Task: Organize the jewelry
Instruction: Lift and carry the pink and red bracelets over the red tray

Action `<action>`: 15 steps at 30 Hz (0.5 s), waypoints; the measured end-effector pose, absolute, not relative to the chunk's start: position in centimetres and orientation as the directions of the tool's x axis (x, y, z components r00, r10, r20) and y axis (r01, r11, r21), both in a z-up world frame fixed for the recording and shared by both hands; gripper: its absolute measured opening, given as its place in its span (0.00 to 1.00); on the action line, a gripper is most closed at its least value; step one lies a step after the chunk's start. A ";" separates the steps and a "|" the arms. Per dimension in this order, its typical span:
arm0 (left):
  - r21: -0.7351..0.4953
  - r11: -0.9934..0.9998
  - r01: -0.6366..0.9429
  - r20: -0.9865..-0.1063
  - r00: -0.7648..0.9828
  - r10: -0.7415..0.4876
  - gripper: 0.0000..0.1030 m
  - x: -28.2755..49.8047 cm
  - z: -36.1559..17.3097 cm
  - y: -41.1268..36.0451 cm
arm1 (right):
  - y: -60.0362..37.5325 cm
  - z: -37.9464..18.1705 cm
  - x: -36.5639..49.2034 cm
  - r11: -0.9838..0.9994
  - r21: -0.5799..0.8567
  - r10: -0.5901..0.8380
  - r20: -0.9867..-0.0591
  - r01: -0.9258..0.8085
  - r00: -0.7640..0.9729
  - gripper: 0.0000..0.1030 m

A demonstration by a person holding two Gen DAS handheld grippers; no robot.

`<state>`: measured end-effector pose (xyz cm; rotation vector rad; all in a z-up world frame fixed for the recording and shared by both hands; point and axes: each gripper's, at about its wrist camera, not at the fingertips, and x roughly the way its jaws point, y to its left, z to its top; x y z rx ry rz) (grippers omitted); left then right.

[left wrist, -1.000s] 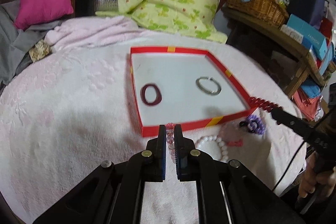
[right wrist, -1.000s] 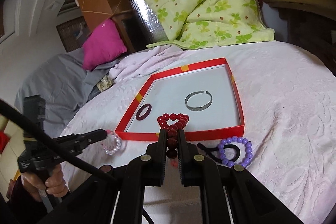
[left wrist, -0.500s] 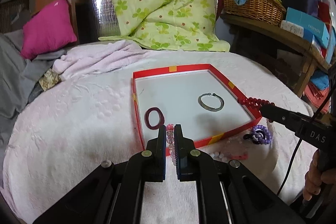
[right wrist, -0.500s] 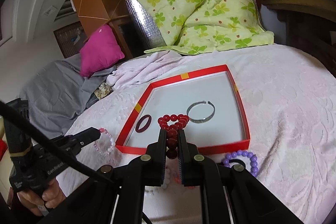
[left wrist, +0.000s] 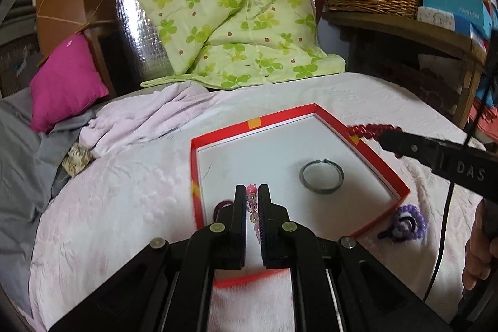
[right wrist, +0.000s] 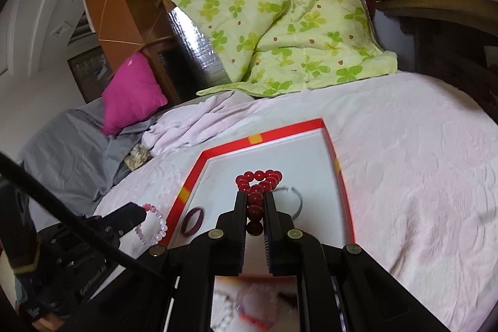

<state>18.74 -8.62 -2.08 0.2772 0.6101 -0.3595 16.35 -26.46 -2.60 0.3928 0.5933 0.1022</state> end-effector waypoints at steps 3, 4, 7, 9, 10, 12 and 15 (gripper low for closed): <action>0.148 0.898 0.414 -0.613 0.751 -0.245 0.07 19.8 -2.7 -9.6 | -27.0 -2.7 18.1 0.912 0.408 0.211 -0.527 0.028 0.823 0.10; 0.138 0.898 0.418 -0.624 0.741 -0.249 0.07 20.3 -3.1 -9.8 | -27.2 -2.8 18.8 0.911 0.411 0.210 -0.530 0.032 0.821 0.10; 0.105 0.898 0.428 -0.654 0.709 -0.262 0.07 21.3 -4.1 -10.2 | -27.5 -3.4 21.4 0.898 0.438 0.235 -0.546 0.034 0.804 0.10; 0.082 0.896 0.436 -0.675 0.685 -0.272 0.07 22.0 -4.8 -10.5 | -27.5 -3.7 22.6 0.895 0.445 0.243 -0.555 0.037 0.796 0.10; 0.071 0.894 0.442 -0.684 0.674 -0.279 0.07 22.3 -5.0 -10.6 | -27.6 -3.9 23.4 0.893 0.448 0.246 -0.560 0.039 0.791 0.10; 0.048 0.887 0.460 -0.699 0.649 -0.299 0.07 22.8 -5.4 -10.9 | -27.7 -4.3 24.9 0.892 0.449 0.251 -0.579 0.047 0.776 0.10; 0.019 0.880 0.475 -0.716 0.621 -0.319 0.07 23.4 -5.9 -11.1 | -28.0 -5.1 27.3 0.885 0.460 0.265 -0.610 0.063 0.747 0.10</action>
